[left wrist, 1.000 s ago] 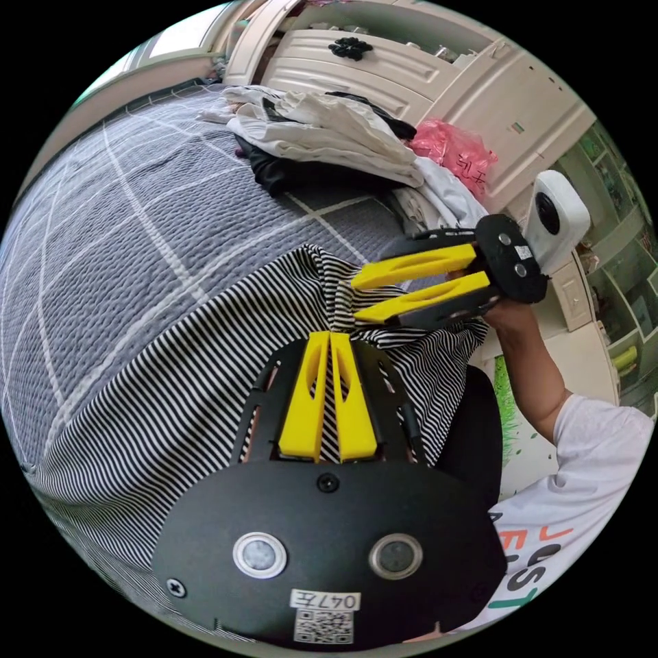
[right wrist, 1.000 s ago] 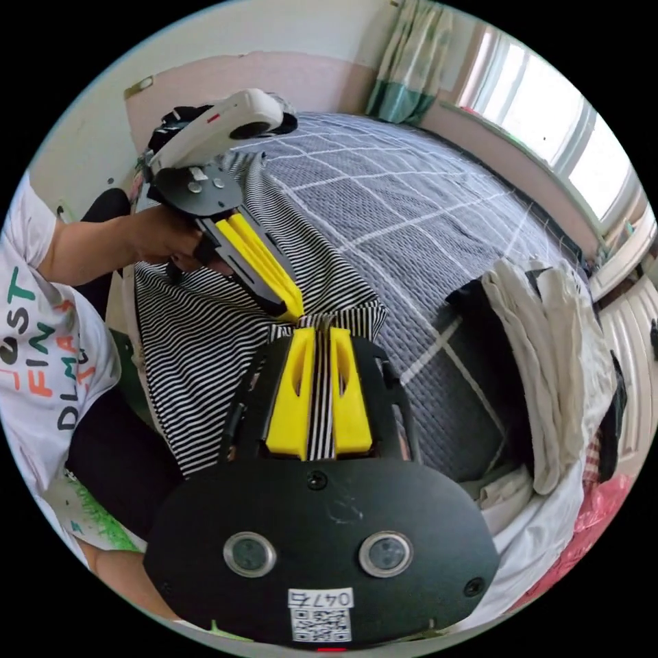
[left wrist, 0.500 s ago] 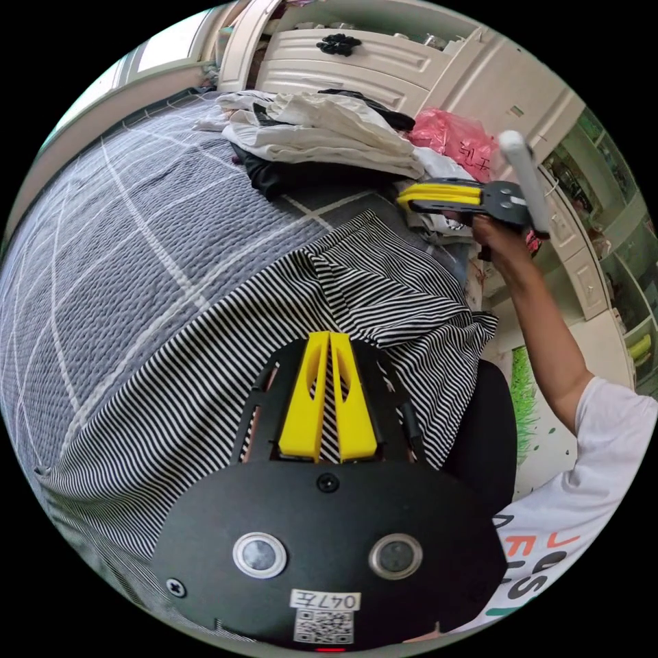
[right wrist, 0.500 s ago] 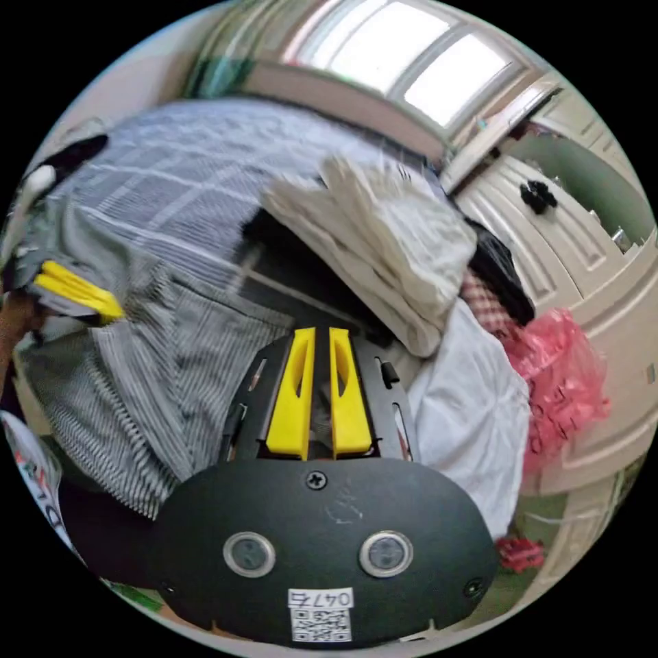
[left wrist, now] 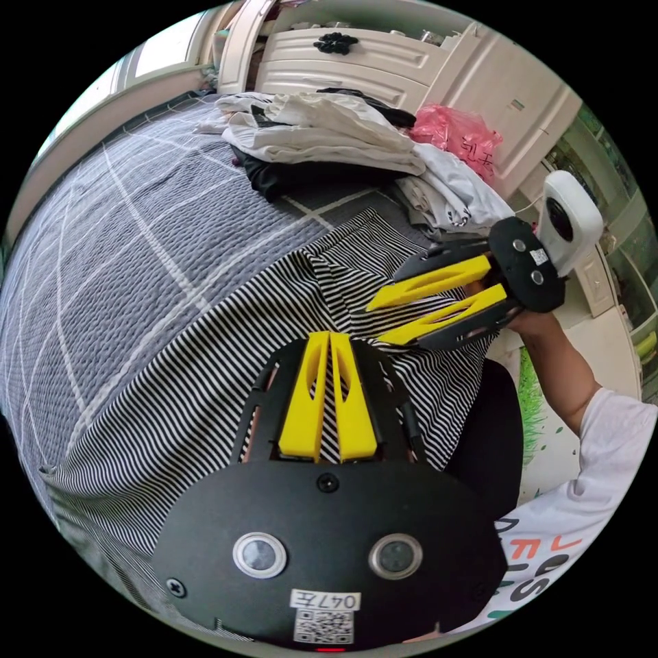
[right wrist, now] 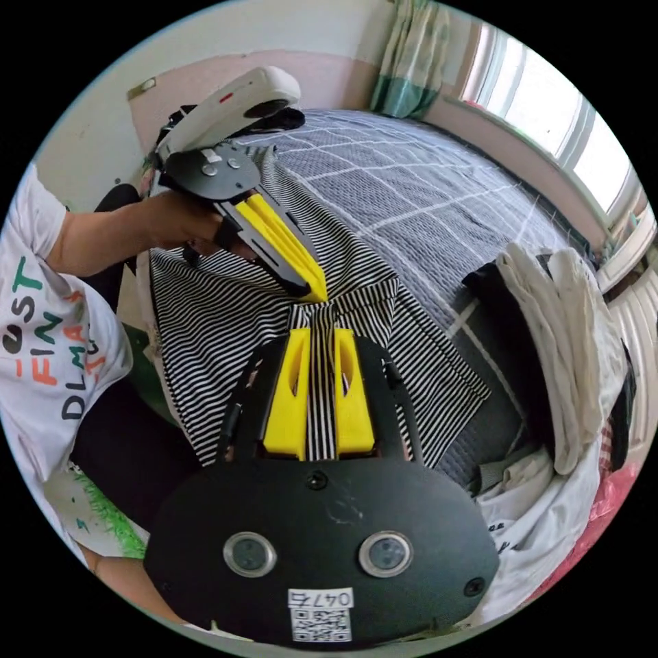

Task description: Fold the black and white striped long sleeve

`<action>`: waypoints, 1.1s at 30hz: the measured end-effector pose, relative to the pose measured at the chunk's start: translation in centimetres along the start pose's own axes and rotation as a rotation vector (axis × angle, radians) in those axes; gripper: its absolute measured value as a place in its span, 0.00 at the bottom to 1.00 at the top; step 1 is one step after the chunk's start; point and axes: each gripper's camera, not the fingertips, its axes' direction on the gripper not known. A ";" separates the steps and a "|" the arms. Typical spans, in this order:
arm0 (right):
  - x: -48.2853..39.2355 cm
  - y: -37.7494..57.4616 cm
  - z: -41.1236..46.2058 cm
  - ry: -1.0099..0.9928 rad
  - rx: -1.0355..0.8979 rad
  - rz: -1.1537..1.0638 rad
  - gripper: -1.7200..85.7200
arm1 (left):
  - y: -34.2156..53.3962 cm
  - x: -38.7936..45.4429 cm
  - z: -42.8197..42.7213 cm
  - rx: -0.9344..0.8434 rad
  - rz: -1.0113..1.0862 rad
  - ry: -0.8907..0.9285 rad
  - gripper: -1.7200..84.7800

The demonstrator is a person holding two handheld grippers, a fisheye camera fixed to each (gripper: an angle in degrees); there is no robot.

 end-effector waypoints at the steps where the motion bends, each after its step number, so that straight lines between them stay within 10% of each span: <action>1: -0.7 0.1 -0.1 0.034 0.004 -0.024 0.03 | 0.0 0.1 0.1 0.001 0.000 0.001 0.01; 21: 5.5 8.1 -3.1 0.632 -0.202 0.439 0.03 | -1.4 6.1 2.7 -0.038 0.069 -0.116 0.01; 33: -2.9 18.5 -6.7 0.249 0.016 0.551 0.03 | -10.2 14.3 5.4 0.017 0.376 0.022 0.06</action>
